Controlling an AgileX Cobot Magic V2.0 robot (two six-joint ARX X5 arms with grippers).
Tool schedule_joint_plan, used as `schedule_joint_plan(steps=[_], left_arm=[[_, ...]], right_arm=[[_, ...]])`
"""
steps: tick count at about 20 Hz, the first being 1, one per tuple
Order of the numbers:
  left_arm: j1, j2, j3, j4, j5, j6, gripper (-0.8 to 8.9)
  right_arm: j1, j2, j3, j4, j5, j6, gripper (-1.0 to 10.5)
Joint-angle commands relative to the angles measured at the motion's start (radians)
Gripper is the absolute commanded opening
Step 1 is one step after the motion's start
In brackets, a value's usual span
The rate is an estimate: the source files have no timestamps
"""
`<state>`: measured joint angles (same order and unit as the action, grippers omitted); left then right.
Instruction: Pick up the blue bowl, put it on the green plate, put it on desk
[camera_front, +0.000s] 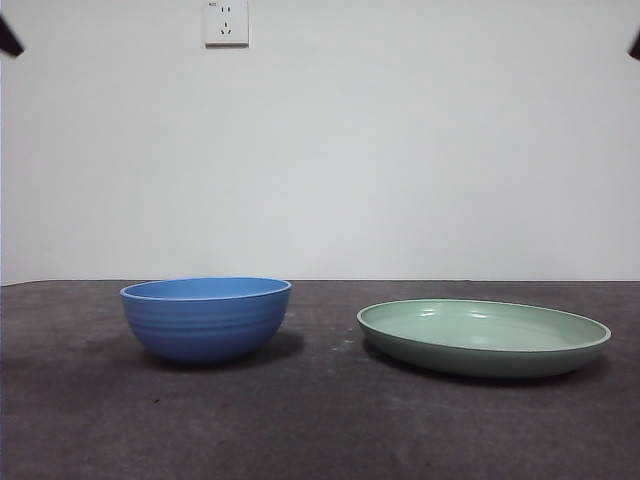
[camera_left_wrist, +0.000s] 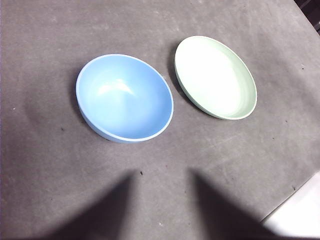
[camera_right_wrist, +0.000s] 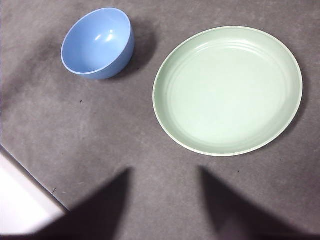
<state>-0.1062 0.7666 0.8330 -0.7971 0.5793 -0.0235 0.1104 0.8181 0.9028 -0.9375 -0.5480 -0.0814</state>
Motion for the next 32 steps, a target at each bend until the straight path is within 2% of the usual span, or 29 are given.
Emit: schedule_joint_plan(steps=[1,7,12,15,19,23,32], left_arm=[[-0.002,0.006,0.023,0.007,0.005,0.012,4.46],[-0.002,0.008,0.023,0.011,0.003,0.011,4.36],[-0.039,0.080,0.030,0.078,-0.081,-0.027,4.34],[-0.089,0.203,0.081,0.117,-0.145,-0.048,4.34],[-0.152,0.414,0.210,0.112,-0.288,-0.048,4.32],[-0.198,0.615,0.326,0.112,-0.390,-0.044,4.28],[-0.210,0.916,0.395,0.134,-0.427,-0.036,3.93]], right_arm=[[0.002,0.005,0.018,0.013,-0.002,-0.004,4.5],[0.002,0.005,0.018,0.017,-0.002,-0.004,4.5],[0.002,0.005,0.018,0.017,-0.002,-0.003,4.5],[0.002,0.005,0.018,0.017,-0.002,0.003,4.5],[0.003,0.005,0.018,0.017,-0.002,0.018,4.5],[0.003,0.005,0.018,0.017,-0.002,0.018,4.5],[0.003,0.005,0.018,0.018,-0.002,0.018,4.5]])
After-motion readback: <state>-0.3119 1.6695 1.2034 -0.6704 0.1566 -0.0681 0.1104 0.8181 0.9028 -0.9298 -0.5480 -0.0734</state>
